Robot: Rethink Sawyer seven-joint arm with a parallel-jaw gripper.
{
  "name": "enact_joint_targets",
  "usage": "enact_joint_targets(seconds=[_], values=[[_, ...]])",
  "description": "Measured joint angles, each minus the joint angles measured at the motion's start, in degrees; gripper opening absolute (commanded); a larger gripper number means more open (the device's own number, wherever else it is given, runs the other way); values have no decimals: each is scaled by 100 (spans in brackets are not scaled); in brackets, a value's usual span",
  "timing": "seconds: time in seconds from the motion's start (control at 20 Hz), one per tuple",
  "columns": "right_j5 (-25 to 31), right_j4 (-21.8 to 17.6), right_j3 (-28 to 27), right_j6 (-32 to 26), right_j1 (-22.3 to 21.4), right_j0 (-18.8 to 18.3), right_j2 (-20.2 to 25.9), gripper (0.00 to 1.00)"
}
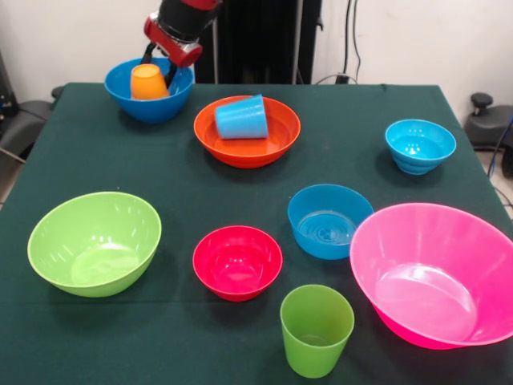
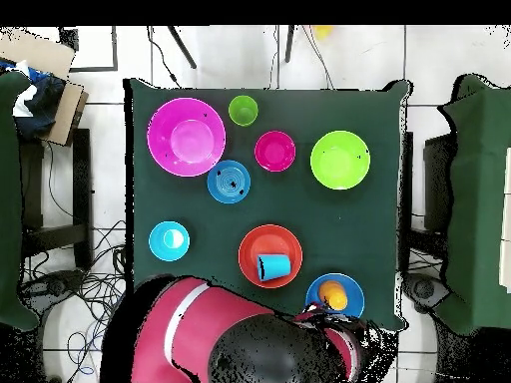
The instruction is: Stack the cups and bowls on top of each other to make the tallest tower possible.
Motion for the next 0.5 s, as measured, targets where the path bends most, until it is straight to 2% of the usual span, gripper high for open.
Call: enact_joint_targets(seconds=[0.5], values=[[0,61,0,0,0,114,-5,100]])
